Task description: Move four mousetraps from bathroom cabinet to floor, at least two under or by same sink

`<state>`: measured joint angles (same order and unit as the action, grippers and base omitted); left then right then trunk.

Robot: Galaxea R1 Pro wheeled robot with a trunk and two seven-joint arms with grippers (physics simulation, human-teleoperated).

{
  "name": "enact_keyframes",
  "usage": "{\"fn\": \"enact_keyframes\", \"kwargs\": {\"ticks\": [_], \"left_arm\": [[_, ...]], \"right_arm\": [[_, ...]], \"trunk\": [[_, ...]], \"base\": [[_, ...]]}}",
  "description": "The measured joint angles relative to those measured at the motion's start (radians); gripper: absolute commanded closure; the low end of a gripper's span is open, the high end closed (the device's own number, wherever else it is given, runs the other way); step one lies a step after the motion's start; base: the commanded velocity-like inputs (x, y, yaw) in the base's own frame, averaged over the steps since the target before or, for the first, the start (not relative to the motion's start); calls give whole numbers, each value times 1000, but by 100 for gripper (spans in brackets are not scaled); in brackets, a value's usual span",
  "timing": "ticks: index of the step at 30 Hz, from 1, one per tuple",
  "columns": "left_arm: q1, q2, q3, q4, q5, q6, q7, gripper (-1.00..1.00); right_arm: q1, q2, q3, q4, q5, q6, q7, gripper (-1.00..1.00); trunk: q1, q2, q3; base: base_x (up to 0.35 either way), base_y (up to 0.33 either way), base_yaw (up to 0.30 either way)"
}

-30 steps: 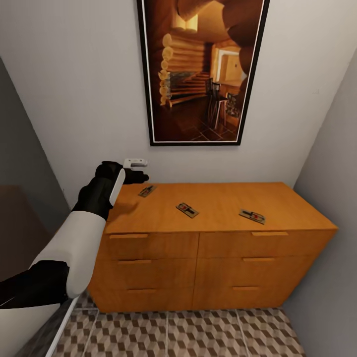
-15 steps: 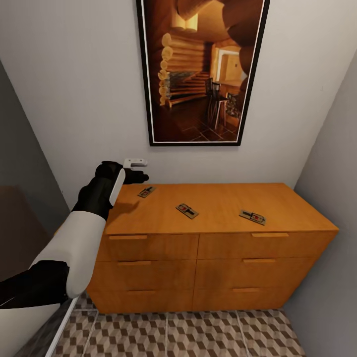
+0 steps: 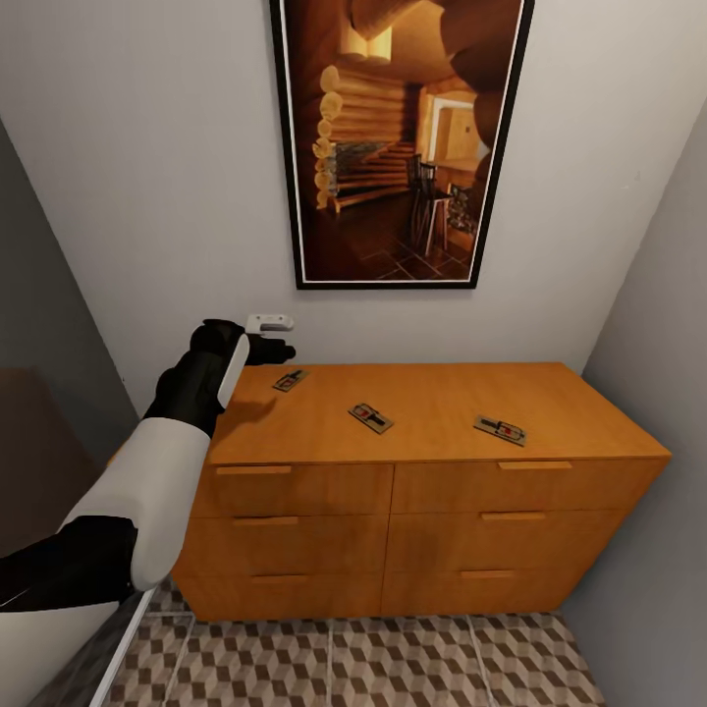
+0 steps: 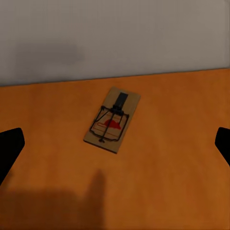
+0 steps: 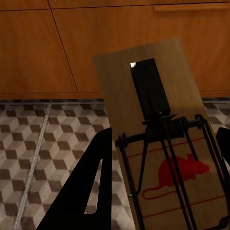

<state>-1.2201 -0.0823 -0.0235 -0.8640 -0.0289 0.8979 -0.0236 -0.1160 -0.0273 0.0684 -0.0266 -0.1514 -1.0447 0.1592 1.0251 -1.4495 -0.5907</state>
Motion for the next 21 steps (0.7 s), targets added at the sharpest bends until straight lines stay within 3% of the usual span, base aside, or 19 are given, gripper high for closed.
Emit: {"fn": "enact_keyframes", "kwargs": {"ticks": [5,13,16,21], "left_arm": [[0,1,-19,-1,0,0,-1,-100],[0,16,-88,-3,0,0,-36,-100],[1,28,-94,-3,-1,0,-111,-100],[1,70,-96,-5,-4,0,-281,-100]], "right_arm": [[0,0,0,0,0,0,0,100],[0,0,0,0,0,0,0,100],[0,0,0,0,0,0,0,100],[0,0,0,0,1,0,0,100]], "trunk": [[0,0,0],[0,0,0],[0,0,0],[0,0,0]], "base": [[0,0,0],[0,0,0],[0,0,0],[0,0,0]]}}
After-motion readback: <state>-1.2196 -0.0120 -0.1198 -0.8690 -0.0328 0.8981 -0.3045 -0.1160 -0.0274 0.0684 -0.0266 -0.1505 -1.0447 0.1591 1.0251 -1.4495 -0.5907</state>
